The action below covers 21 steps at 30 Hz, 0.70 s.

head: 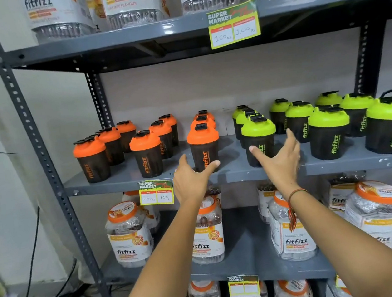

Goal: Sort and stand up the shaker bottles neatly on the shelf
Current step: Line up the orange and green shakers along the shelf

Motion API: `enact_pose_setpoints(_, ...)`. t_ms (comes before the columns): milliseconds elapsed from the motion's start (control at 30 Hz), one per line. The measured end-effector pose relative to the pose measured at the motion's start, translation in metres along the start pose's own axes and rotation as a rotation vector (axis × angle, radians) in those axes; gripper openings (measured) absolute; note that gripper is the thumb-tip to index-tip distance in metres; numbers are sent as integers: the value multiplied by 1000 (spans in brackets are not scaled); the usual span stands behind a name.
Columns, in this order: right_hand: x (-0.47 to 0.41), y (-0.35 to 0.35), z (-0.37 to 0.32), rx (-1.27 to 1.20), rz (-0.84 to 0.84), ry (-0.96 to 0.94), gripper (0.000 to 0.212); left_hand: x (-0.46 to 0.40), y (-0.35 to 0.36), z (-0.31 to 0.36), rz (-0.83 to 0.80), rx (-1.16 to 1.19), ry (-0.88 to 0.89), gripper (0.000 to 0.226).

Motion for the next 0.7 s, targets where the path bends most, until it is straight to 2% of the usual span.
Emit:
enact_pose_setpoints(200, 31, 8, -45, -161, 140, -235, 75, 1, -47, -13, 244, 26, 24, 89)
enact_pose_setpoints(367, 71, 35, -87, -203, 113, -468, 65, -19, -93, -35, 389, -13, 48, 74)
enact_pose_setpoints(467, 102, 66, -113, -200, 46, -549, 61, -38, -121, -59, 447, -29, 57, 74)
enact_pose_setpoints(600, 138, 121, -135, -155, -171, -516, 64, -64, -157, -100, 490, -63, 71, 79)
enact_pose_setpoints(700, 153, 166, -138, -82, -266, -344, 86, -80, -178, -137, 428, -69, 12, 89)
Point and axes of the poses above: each hand's wrist, its own x-axis away from the middle knuckle, its own y-axis out of the palm, z = x × y, the point moved 1 cm from there along -x, towards the middle knuckle, and after that the axes turned 14 degrees about y, right-handed, at the moved point
